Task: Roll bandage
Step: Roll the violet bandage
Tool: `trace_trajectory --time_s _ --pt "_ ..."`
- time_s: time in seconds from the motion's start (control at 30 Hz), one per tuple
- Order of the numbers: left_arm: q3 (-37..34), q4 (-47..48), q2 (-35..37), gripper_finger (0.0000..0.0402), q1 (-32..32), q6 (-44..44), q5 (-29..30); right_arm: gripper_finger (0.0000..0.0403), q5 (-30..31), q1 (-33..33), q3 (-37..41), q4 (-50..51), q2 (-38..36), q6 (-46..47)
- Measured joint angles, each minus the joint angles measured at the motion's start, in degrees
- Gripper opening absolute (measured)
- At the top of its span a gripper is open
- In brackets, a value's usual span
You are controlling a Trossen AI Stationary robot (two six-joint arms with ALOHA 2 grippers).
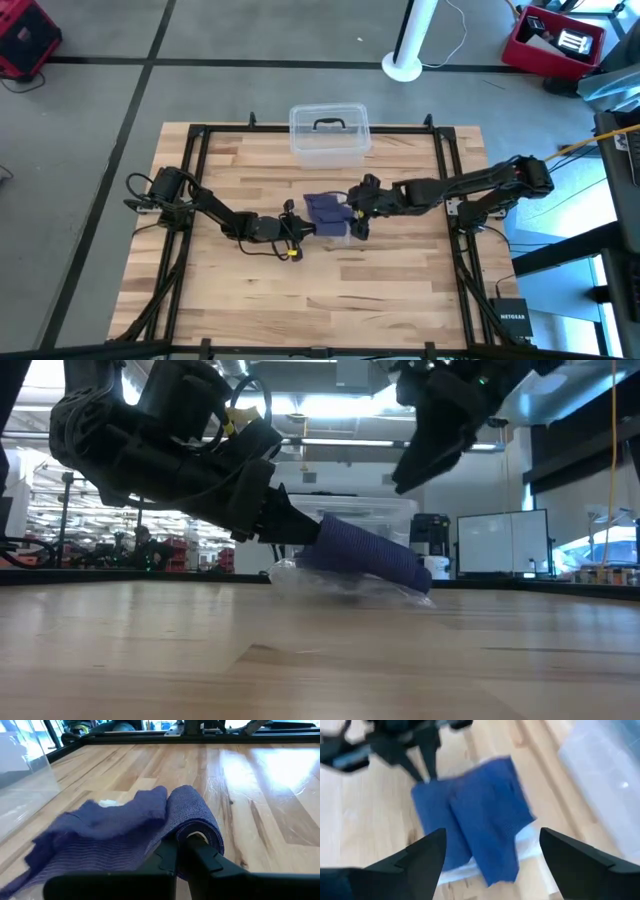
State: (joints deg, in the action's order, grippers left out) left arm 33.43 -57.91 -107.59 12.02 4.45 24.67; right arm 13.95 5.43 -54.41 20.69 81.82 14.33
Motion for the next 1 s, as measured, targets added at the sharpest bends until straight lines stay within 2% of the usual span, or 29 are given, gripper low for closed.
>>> trace_trajectory --time_s 0.2,0.37,0.57,0.73,1.0 --pt "0.0 -1.0 0.0 0.0011 0.1 0.0 0.0 0.0321 -3.8 0.4 5.1 -7.8 0.0 -1.5" --pt "0.0 -1.1 0.0 0.0011 0.2 0.0 0.0 0.0321 -12.0 2.8 7.9 -11.5 0.0 -2.6" --pt "0.0 -1.0 0.0 0.0011 0.4 -0.2 0.0 0.0321 -9.4 6.3 11.5 -18.8 0.1 -2.4" --pt "0.0 -1.5 0.0 0.0011 0.5 -0.1 0.0 0.0321 -7.5 7.1 12.1 -22.1 2.1 3.3" --pt "0.0 -1.5 0.0 0.0011 1.4 -0.4 -0.1 0.0321 -8.4 7.0 12.1 -25.3 7.2 -0.3"
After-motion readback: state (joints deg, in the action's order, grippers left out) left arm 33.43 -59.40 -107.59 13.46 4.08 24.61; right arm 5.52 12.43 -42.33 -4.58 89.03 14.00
